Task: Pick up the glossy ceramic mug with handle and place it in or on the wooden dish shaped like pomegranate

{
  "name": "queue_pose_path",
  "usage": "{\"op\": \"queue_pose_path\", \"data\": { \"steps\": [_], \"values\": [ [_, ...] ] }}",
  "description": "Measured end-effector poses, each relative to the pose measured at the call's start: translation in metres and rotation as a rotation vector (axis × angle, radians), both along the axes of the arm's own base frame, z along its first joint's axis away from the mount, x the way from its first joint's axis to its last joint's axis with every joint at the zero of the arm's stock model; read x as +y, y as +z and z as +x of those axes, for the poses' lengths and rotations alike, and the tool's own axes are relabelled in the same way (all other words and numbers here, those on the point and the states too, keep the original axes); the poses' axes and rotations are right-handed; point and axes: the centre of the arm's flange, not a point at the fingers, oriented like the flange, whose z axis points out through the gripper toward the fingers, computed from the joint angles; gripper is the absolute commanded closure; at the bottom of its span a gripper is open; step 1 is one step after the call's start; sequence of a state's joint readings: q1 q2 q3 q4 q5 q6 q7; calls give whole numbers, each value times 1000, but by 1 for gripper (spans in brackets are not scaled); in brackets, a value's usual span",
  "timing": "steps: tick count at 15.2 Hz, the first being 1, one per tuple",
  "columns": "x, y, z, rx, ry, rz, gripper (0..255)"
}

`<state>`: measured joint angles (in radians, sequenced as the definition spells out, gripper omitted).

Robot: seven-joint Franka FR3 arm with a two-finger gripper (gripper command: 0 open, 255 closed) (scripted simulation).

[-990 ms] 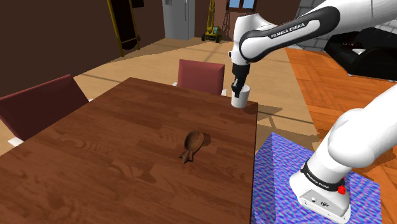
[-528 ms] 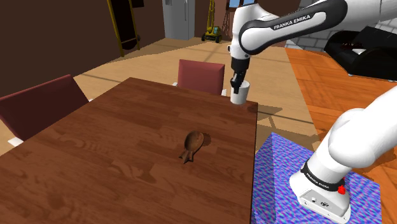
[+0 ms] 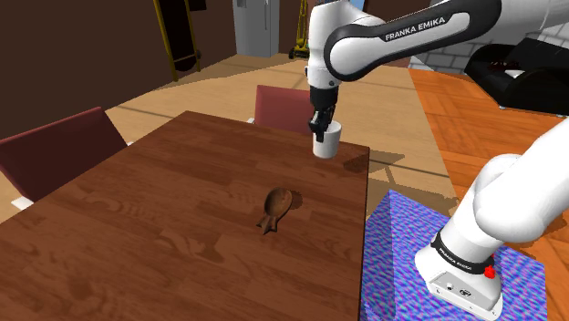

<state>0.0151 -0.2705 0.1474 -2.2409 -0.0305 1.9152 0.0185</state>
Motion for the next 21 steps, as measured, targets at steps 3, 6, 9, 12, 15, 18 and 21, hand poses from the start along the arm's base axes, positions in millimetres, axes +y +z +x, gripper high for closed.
{"op": "queue_pose_path", "data": {
  "steps": [3,6,9,12,15,18,21],
  "values": [
    [39,8,0,0,0,0,255],
    [80,9,-1,0,0,-1,255],
    [117,15,3,0,0,0,255],
    [162,18,5,1,1,0,255],
    [200,25,7,0,0,-1,255],
    [224,20,9,0,0,0,255],
    [228,6,11,1,-1,0,255]
  ]
}}
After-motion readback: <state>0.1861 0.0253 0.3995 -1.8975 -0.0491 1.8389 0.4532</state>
